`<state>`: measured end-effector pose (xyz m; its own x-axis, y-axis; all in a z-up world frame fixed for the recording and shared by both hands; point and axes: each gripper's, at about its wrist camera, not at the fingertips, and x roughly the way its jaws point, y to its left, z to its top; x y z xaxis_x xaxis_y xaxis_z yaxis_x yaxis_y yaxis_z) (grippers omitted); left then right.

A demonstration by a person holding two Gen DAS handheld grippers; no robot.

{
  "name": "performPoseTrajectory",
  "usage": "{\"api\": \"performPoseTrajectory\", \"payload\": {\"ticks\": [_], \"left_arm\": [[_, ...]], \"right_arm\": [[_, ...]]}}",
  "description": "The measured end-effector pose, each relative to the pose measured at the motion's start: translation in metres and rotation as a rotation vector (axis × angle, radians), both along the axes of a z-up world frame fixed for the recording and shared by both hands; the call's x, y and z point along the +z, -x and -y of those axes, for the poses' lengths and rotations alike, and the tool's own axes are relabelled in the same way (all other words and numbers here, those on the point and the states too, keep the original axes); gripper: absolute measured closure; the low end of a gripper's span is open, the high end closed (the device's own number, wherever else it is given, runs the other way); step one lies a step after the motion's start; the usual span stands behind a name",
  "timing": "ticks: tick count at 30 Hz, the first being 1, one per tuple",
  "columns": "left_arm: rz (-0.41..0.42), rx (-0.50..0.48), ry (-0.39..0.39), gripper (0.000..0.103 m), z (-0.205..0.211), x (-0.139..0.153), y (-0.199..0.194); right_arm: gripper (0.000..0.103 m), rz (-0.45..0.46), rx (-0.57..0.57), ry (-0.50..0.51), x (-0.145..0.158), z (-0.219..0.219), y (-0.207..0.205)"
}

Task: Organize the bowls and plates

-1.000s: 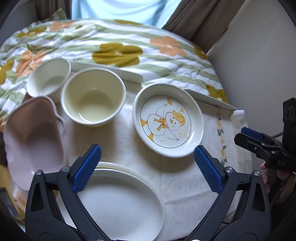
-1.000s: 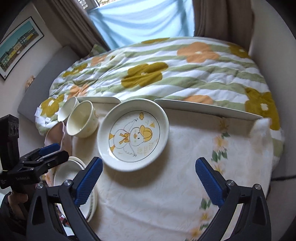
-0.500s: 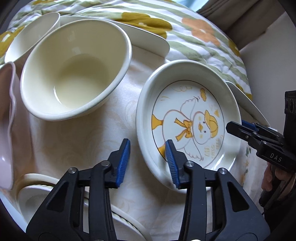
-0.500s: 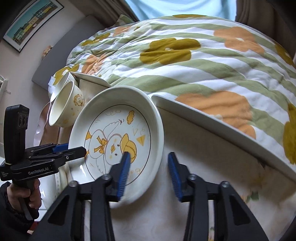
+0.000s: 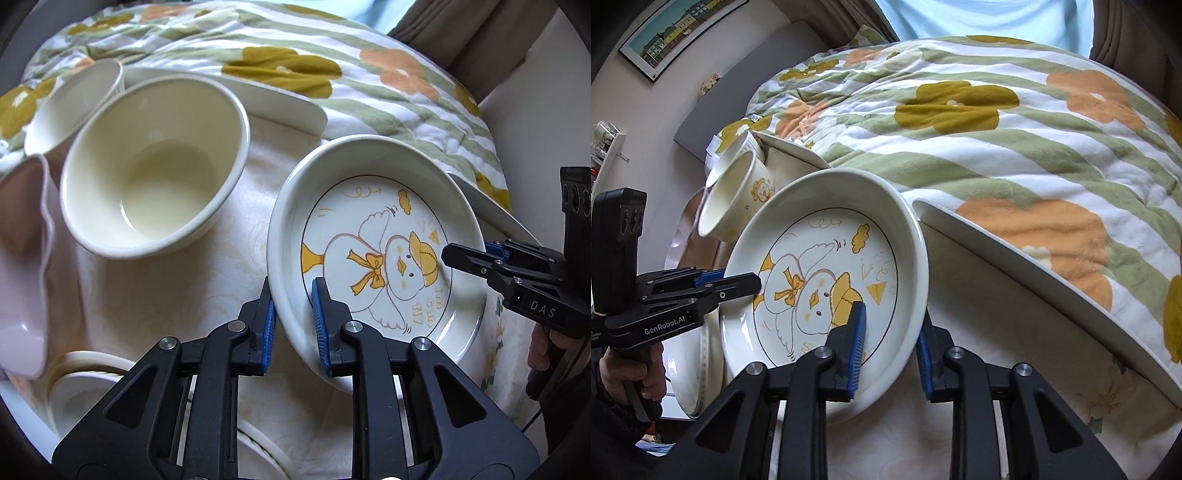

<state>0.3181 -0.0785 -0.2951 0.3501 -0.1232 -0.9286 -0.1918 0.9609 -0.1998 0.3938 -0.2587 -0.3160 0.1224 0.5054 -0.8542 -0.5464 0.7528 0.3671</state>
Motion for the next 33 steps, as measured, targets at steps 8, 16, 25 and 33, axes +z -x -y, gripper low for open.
{"api": "performPoseTrajectory", "payload": {"ticks": [8,16,25,33], "left_arm": [[0.089,-0.029,0.001,0.087,-0.01,0.048,0.022],[0.174,-0.118,0.009,0.087,-0.041,0.099,0.072],[0.189,-0.223,0.032,0.087,-0.095,0.108,0.141],[0.154,-0.295,0.064,0.087,-0.132,0.075,0.182]], "right_arm": [[0.079,0.072,-0.045,-0.016,0.051,-0.006,0.03],[0.079,0.145,-0.139,-0.014,0.104,-0.029,0.094],[0.079,0.111,-0.285,-0.017,0.103,-0.077,0.178],[0.079,0.036,-0.388,-0.004,0.069,-0.103,0.232]]}}
